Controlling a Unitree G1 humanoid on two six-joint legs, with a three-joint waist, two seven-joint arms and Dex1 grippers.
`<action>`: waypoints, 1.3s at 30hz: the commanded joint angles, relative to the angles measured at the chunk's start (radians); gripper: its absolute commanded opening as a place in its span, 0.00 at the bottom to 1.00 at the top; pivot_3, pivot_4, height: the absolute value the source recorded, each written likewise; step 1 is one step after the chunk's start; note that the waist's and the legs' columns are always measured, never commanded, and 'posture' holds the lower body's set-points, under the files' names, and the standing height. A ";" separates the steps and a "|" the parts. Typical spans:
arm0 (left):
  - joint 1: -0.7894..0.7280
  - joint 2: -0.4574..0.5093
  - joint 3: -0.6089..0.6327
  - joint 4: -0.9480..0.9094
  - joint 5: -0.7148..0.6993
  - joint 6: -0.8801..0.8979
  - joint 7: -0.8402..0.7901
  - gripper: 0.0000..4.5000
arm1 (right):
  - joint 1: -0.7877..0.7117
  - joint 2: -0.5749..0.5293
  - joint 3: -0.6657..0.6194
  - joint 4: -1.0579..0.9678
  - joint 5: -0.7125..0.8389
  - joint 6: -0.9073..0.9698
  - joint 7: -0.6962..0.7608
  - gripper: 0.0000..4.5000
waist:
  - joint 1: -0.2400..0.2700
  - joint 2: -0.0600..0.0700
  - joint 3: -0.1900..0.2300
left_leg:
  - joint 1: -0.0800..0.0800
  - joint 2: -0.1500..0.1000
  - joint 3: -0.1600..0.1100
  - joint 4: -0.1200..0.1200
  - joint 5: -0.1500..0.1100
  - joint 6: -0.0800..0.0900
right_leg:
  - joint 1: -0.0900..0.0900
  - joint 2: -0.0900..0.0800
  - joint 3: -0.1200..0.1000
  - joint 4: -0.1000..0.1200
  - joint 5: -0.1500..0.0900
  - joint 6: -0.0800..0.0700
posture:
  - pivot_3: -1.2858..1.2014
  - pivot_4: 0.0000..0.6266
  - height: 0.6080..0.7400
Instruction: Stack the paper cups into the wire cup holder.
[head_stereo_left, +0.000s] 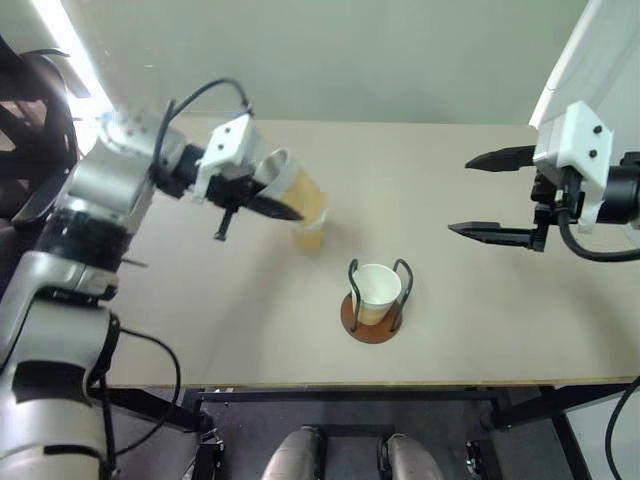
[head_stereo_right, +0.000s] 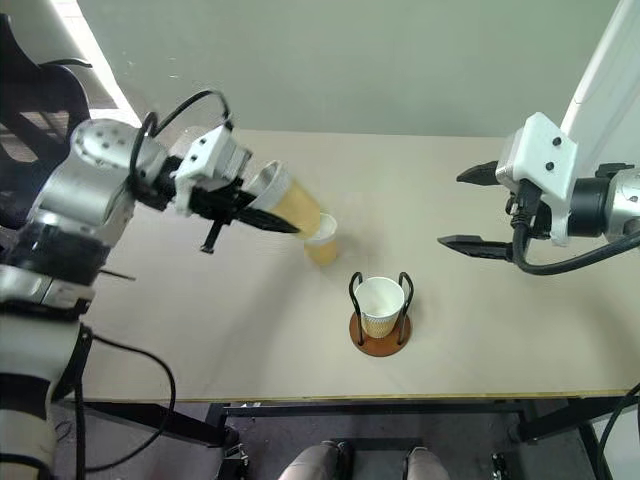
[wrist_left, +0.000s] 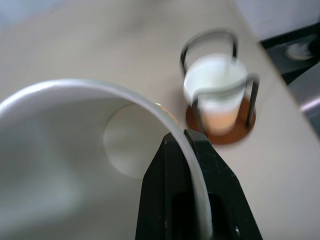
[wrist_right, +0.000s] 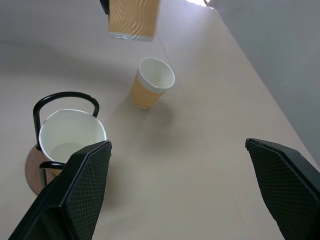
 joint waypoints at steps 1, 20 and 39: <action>-0.123 -0.054 -0.124 0.021 -0.107 -0.065 -0.041 0.01 | 0.006 -0.014 -0.069 -0.061 0.025 0.029 -0.039 0.99 | 0.001 0.000 0.000 | -0.001 0.000 0.001 0.001 0.000 0.001 | 0.000 0.000 0.000 0.000 0.000 0.003 | 0.52 0.24 1.00; -0.400 -0.179 -0.734 0.154 -0.325 -0.438 -0.041 0.01 | 0.227 -0.091 -0.472 -0.353 0.162 0.329 -0.168 0.99 | 0.022 0.005 0.002 | -0.007 -0.003 0.001 0.008 -0.007 0.007 | 0.002 -0.003 0.002 -0.002 -0.001 0.026 | 0.52 0.24 1.00; -0.456 -0.286 -0.906 0.272 -0.353 -0.625 -0.041 0.01 | 0.663 -0.110 -1.148 -0.575 0.960 0.442 -0.340 0.99 | 0.026 0.006 0.003 | -0.011 -0.007 0.001 0.020 -0.016 0.013 | 0.002 -0.004 0.003 -0.001 -0.012 0.034 | 0.52 0.24 1.00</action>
